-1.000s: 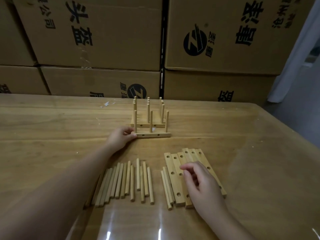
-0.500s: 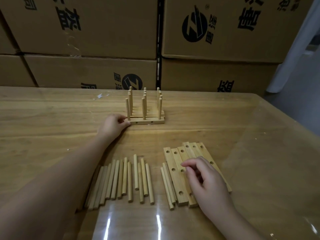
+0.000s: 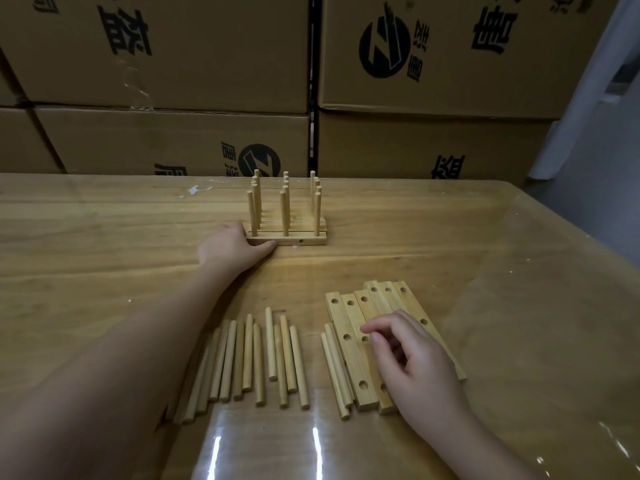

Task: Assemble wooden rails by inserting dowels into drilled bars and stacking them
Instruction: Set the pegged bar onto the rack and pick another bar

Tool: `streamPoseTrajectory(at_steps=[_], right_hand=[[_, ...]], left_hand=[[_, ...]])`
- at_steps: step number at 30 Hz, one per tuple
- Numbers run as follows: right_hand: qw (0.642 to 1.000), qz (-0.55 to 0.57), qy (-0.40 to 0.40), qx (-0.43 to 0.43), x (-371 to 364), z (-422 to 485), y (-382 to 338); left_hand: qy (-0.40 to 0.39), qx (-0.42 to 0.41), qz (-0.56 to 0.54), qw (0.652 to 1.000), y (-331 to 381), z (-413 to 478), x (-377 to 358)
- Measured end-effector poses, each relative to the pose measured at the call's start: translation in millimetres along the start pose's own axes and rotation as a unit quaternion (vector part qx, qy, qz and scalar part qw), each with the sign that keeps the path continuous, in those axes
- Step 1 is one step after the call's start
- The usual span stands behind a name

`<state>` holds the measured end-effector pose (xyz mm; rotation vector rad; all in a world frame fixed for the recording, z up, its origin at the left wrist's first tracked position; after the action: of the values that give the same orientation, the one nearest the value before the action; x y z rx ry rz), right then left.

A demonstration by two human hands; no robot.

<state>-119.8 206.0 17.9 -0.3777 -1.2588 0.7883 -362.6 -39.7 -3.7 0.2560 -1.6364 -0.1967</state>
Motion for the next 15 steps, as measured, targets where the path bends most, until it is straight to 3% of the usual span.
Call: streamPoseTrajectory(at_steps=[8,15], right_hand=[[1.000,0.028,0.009,0.009,1.9,-0.7,-1.0],[0.995,0.001,0.095,-0.004,16.4,-8.3,-3.1]], left_hand=[[0.024,0.038,0.020,0.999,1.0,-1.8,-1.1],[-0.057,-0.015,-0.168,0.984,-12.7,-18.8,-1.7]])
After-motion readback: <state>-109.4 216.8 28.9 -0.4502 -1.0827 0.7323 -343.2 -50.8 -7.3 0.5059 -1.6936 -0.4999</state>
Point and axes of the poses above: each hand's wrist, its own z-axis towards the middle knuckle, its own x-axis out of the back of the hand, y = z × x, the point moved 8 cm from there along z, towards the middle knuckle, and after that the axes turned 15 degrees about -y, right-handed, at the moved point
